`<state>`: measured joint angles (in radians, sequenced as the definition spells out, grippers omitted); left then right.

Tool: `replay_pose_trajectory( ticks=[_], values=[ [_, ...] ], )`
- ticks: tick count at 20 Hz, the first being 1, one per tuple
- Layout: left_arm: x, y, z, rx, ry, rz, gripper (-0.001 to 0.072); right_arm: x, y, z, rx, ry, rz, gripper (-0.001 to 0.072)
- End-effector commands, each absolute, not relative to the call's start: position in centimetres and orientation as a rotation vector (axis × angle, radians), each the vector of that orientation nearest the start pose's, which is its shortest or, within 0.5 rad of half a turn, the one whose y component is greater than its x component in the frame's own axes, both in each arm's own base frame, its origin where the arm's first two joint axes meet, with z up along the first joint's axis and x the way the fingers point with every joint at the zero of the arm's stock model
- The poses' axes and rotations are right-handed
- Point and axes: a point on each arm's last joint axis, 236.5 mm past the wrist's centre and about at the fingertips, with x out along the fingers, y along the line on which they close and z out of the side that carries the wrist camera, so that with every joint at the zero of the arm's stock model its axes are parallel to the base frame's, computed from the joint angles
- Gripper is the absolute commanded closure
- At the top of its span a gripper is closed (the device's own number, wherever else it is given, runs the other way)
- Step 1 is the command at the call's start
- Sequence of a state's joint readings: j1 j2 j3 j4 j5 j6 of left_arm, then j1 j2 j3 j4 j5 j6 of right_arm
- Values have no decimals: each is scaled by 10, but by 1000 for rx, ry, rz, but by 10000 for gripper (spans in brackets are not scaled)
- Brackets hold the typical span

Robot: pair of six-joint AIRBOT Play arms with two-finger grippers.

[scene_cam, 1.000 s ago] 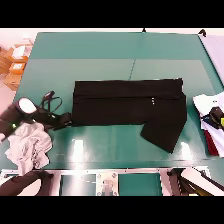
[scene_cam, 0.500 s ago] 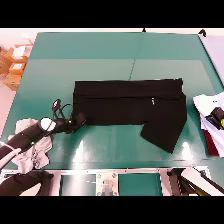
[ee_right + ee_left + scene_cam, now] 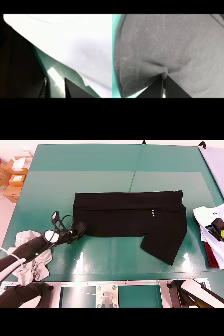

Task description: Fold the shirts.

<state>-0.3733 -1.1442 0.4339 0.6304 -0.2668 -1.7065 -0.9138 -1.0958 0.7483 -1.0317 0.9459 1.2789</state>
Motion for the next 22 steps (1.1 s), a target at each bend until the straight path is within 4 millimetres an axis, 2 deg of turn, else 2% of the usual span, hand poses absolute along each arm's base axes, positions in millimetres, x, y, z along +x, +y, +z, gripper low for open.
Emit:
replay_pose_trajectory(
  ticks=[1,3,5,9,10,11,15,16,18,21,22],
  values=[
    [314,-167,-88,-857,1090,-69,680,272,-190,-35,816,985,-430,418],
    [312,-145,-81,-836,1102,-69,681,269,-184,-36,827,1008,-415,419],
    [306,-126,-83,-795,1136,-78,681,263,-173,-44,871,1039,-409,418],
    [305,-122,-85,-736,1137,-113,680,233,-124,-77,989,1187,-347,417],
    [305,-122,-85,-724,1136,-120,680,224,-111,-84,1017,1228,-328,390],
    [304,-122,-85,-724,1137,-120,680,218,-100,-89,1045,1254,-312,331],
    [307,-121,-84,-728,1127,-115,680,215,-57,-107,1110,1302,-239,328],
    [307,-122,-84,-732,1126,-115,679,217,-47,-112,1106,1317,-221,296],
    [307,-122,-84,-732,1127,-115,680,225,-31,-119,1094,1342,-182,296],
    [306,-122,-84,-732,1129,-116,680,235,-20,-118,1100,1335,-139,304],
    [306,-122,-84,-732,1130,-117,680,234,-17,-117,1104,1343,-126,338]
  ],
)
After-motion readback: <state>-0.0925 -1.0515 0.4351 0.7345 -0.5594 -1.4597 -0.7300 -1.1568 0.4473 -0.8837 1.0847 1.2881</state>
